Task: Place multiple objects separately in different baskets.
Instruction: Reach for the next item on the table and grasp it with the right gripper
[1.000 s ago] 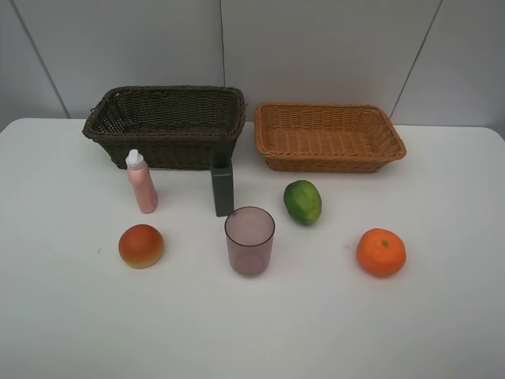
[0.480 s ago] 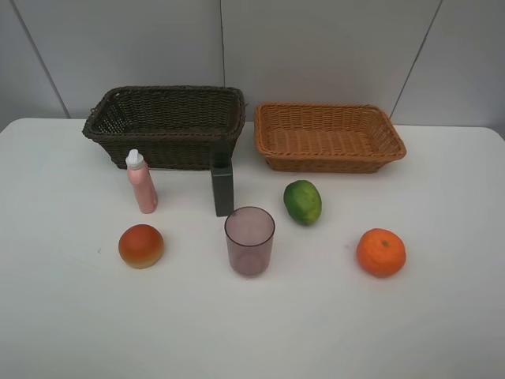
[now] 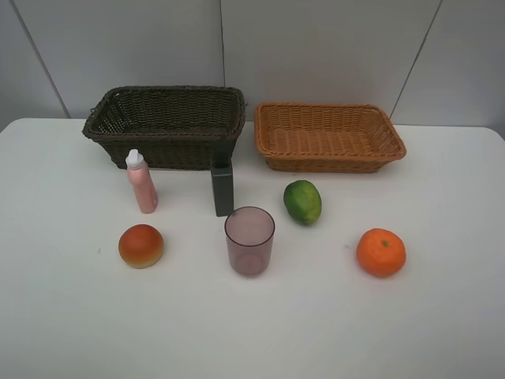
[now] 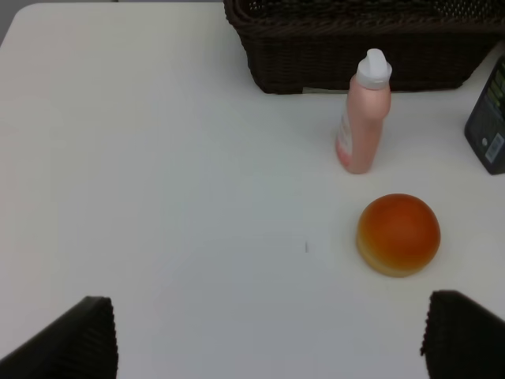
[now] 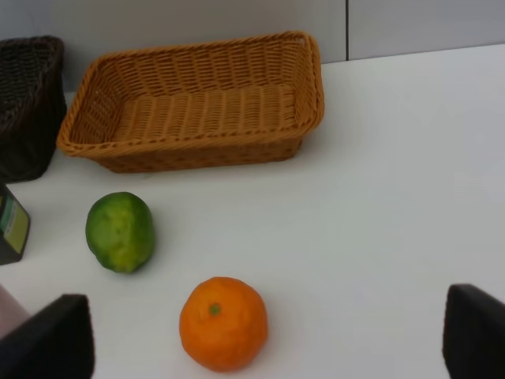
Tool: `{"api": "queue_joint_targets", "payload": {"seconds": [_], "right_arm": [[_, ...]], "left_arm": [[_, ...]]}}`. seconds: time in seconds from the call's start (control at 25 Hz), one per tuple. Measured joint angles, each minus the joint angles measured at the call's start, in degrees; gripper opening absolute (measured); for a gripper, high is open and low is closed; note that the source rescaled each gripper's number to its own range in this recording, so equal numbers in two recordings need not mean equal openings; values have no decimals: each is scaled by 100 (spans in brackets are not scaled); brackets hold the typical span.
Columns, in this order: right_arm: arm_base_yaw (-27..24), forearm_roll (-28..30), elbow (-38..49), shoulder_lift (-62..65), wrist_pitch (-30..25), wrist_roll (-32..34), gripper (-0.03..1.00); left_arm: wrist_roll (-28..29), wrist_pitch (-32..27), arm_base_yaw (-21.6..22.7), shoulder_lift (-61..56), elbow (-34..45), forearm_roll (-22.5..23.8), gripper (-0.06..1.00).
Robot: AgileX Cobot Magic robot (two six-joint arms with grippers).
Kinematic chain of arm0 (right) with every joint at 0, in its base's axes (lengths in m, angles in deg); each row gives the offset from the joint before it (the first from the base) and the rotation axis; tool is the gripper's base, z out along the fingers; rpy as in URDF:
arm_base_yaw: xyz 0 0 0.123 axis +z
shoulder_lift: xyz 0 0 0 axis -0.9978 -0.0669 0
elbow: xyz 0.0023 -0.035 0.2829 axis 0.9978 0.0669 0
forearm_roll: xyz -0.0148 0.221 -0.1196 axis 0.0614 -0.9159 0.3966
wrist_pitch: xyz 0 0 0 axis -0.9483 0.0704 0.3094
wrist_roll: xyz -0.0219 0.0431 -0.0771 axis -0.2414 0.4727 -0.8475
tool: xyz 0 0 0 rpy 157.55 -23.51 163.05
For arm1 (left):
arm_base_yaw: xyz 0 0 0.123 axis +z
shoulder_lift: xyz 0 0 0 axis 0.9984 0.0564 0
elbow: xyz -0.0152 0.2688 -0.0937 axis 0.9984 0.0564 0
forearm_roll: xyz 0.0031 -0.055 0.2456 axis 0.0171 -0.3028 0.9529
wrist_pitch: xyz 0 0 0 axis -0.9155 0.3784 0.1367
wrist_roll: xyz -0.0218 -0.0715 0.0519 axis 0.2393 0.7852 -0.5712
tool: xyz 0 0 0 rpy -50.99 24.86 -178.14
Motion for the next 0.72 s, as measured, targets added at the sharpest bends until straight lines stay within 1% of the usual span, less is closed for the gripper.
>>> {"api": "queue_joint_targets", "payload": {"seconds": [0.08, 0.2, 0.44, 0.6, 0.68, 0.72], "right_arm": [[0, -12, -147, -338, 74, -118, 94], [0, -65, -369, -957, 191, -495, 94], [0, -196, -800, -2447, 554, -1008, 94], [9, -422, -1205, -3469, 739, -1254, 94], [154, -445, -1415, -3912, 820, -1324, 94], [309, -445, -1527, -4135, 847, -1331, 94]], "left_arm": [[0, 0, 0, 0, 0, 0, 100], [0, 0, 0, 0, 0, 0, 100], [0, 2, 0, 0, 0, 0, 100], [0, 2, 0, 0, 0, 0, 100], [0, 2, 0, 0, 0, 0, 100], [0, 2, 0, 0, 0, 0, 100]]}}
